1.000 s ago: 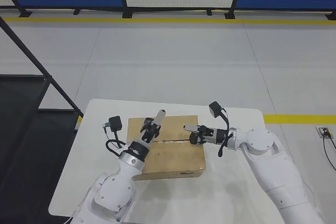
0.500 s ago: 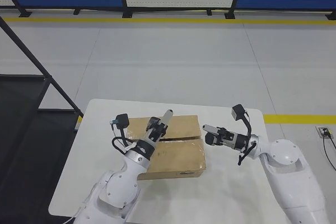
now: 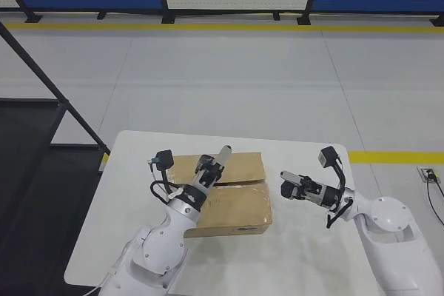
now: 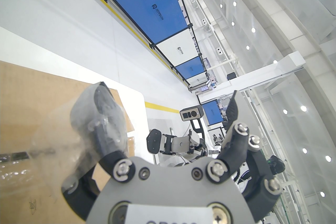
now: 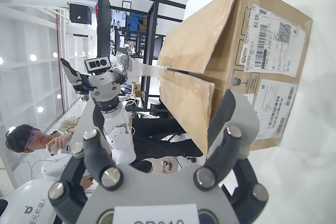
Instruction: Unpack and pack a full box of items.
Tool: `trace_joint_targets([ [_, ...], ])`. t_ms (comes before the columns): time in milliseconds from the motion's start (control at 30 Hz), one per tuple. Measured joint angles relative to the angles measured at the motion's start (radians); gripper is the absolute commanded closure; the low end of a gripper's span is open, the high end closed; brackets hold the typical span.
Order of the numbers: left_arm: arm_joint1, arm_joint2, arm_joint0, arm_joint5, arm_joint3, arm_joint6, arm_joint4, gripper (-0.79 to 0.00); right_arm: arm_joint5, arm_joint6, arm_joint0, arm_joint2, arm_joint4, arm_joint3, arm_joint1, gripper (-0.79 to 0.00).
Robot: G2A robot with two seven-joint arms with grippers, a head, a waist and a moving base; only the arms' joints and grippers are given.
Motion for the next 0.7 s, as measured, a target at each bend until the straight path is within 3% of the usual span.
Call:
trace_joint_targets([
  [533,0.0,-0.001,0.001,0.0,0.0,0.001,0.001,-0.785,0.011,-0.008,-0.011,-0.001,0.01,0.008,0.008,-0.785],
  [700,-0.006,0.015,-0.018,0.035,0.028,0.027,0.083,-0.785,0.013,-0.029,-0.02,-0.001,0.027,-0.01,0.008,-0.785],
])
